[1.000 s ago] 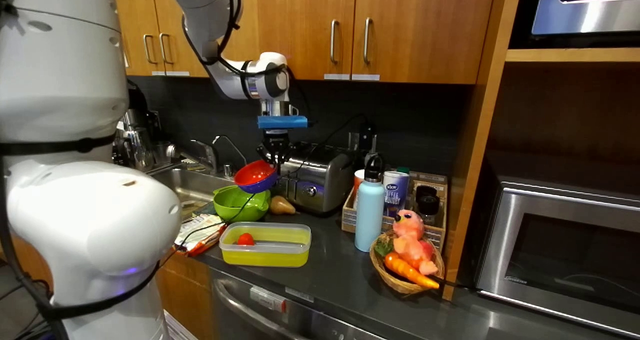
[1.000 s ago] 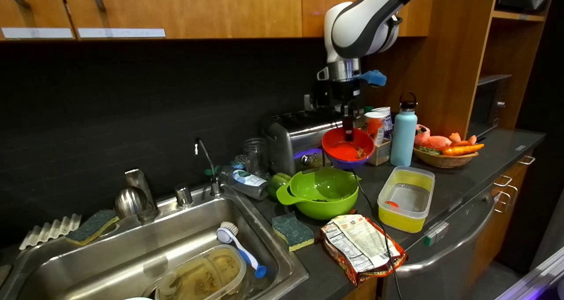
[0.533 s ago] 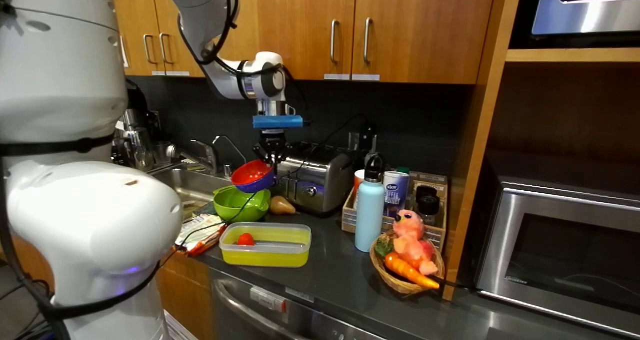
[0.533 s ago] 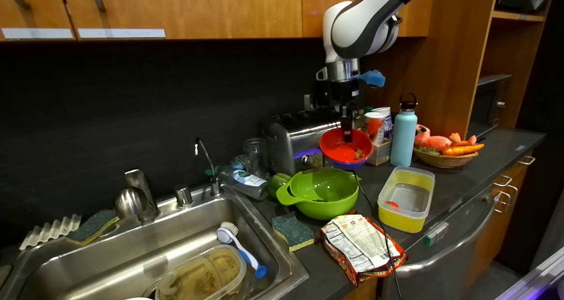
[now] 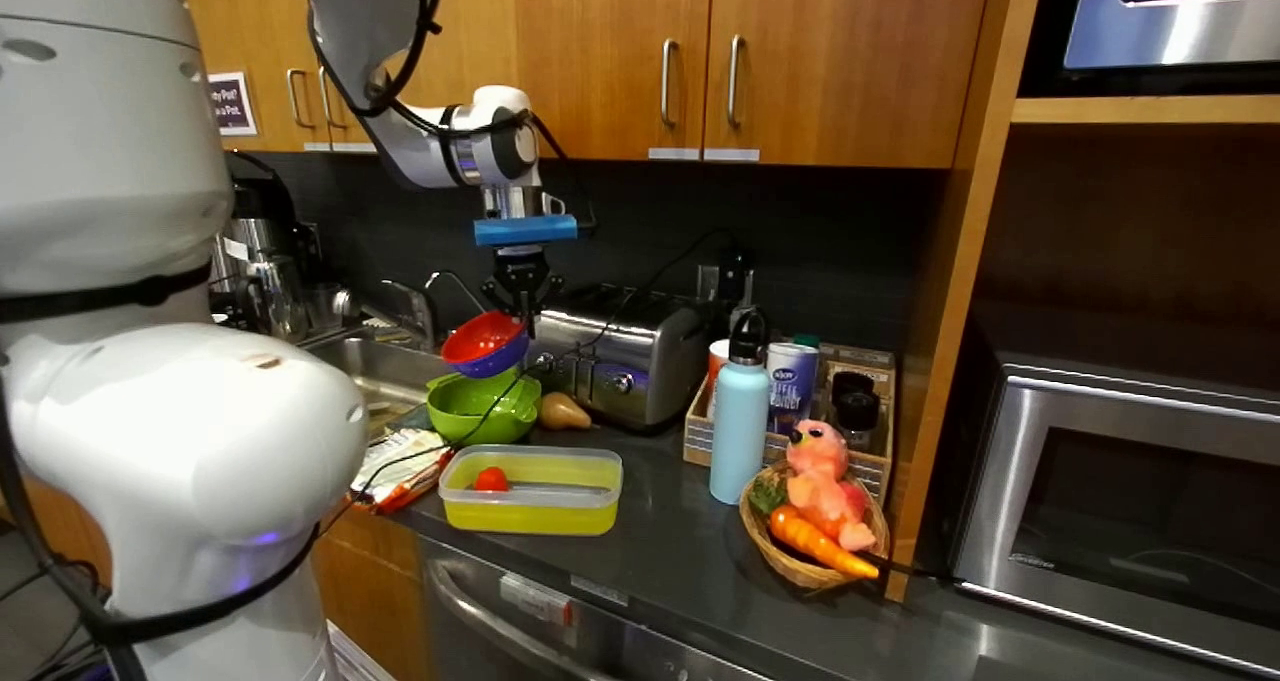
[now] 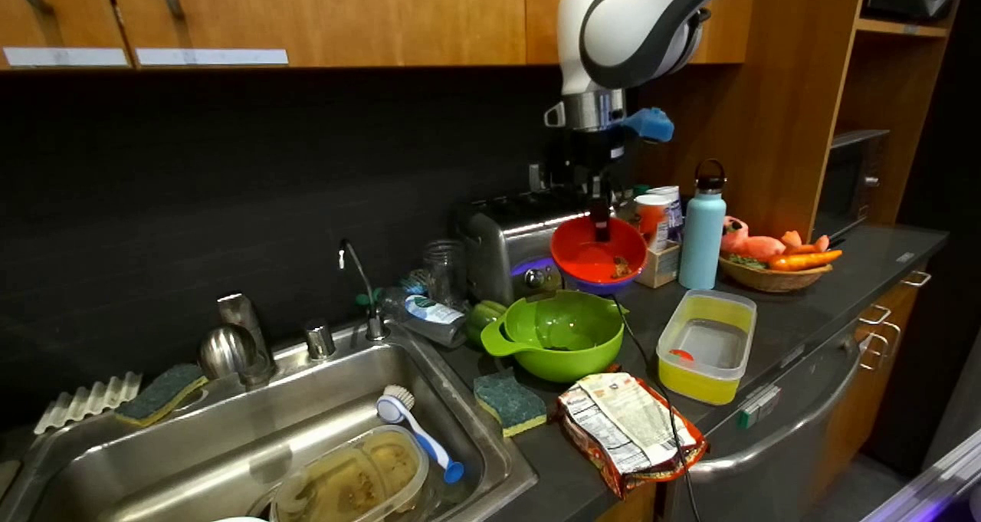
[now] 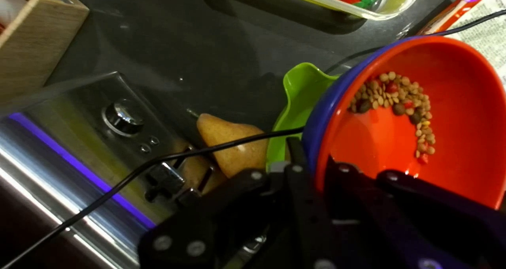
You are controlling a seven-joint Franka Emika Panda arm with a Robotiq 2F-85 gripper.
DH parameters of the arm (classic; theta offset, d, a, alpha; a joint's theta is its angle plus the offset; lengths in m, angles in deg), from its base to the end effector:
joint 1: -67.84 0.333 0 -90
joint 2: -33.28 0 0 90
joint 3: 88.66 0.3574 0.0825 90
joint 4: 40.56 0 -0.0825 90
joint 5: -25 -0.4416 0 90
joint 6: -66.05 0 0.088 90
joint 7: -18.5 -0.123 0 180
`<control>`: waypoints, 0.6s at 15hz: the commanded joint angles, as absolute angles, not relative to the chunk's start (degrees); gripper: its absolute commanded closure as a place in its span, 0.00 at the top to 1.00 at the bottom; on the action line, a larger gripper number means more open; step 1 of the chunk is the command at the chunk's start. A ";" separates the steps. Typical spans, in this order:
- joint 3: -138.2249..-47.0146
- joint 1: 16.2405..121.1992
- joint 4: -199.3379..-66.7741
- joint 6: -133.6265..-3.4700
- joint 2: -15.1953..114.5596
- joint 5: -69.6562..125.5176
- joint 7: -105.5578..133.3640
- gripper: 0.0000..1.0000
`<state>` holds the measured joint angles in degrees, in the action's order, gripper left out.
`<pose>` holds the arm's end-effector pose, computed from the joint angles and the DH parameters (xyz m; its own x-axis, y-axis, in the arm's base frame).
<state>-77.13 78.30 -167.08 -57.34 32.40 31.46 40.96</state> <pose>0.5282 0.2069 0.3751 0.6678 0.7405 -0.0755 0.7443 -0.6640 0.0710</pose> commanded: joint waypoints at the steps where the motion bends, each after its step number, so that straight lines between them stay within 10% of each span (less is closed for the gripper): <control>1: -77.08 78.72 -167.66 -59.37 32.52 36.83 37.49 0.02; 9: -77.24 78.64 -167.02 -61.02 35.18 41.47 34.73 0.02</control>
